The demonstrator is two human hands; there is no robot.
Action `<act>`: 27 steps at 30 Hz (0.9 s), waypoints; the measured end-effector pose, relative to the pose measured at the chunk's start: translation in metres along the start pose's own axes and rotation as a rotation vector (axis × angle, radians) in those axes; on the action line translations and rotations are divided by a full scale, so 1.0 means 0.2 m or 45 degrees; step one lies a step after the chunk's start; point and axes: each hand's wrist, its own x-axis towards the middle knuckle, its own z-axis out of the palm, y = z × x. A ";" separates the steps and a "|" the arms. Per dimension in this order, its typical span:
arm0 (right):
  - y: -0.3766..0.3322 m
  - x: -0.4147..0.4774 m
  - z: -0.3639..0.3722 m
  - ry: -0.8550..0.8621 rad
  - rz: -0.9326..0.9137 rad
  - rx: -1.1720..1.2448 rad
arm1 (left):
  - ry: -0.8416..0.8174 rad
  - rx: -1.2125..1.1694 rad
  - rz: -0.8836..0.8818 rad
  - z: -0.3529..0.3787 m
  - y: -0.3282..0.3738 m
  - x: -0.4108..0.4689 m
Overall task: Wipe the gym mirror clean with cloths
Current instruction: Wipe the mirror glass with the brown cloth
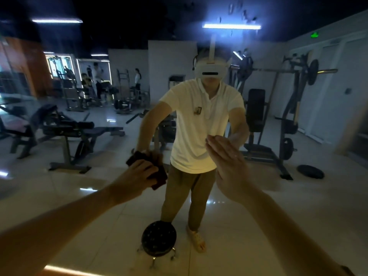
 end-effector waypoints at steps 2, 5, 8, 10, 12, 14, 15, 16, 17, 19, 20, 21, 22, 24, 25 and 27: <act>0.00 0.00 0.00 -0.004 0.000 -0.021 | -0.053 -0.006 0.144 -0.02 0.13 0.19; 0.00 -0.01 0.00 -0.006 -0.006 -0.049 | -0.101 0.104 0.432 -0.02 0.32 0.48; -0.02 0.01 -0.05 0.040 0.024 -0.018 | -0.113 0.240 0.627 -0.04 0.40 0.63; -0.05 0.06 -0.13 0.039 0.119 0.019 | -0.016 0.238 0.574 -0.13 0.30 0.63; -0.08 0.13 -0.24 0.139 0.186 0.036 | 0.118 0.175 0.394 -0.21 0.10 0.55; -0.08 0.22 -0.32 0.293 0.207 -0.016 | 0.161 0.108 0.234 -0.23 -0.13 0.42; -0.07 0.27 -0.35 0.359 0.226 -0.069 | 0.151 0.099 0.216 -0.23 -0.25 0.34; -0.05 0.32 -0.38 0.418 0.259 -0.122 | 0.152 0.114 0.203 -0.22 -0.35 0.27; -0.03 0.36 -0.40 0.464 0.305 -0.170 | 0.166 0.130 0.172 -0.22 -0.44 0.20; 0.03 0.42 -0.40 0.490 0.412 -0.278 | 0.201 0.143 0.073 -0.24 -0.57 0.10; 0.05 0.44 -0.38 0.471 0.446 -0.326 | 0.224 0.153 0.035 -0.25 -0.61 0.07; 0.06 0.45 -0.36 0.456 0.465 -0.361 | 0.263 0.158 0.021 -0.24 -0.62 0.06; 0.07 0.46 -0.34 0.445 0.471 -0.377 | 0.311 0.157 0.023 -0.23 -0.62 0.08; 0.08 0.46 -0.31 0.433 0.462 -0.379 | 0.361 0.111 0.054 -0.19 -0.53 0.16; 0.09 0.46 -0.31 0.434 0.454 -0.374 | 0.364 0.078 0.071 -0.18 -0.46 0.23; 0.12 0.45 -0.32 0.425 0.423 -0.358 | 0.375 0.023 0.090 -0.18 -0.30 0.40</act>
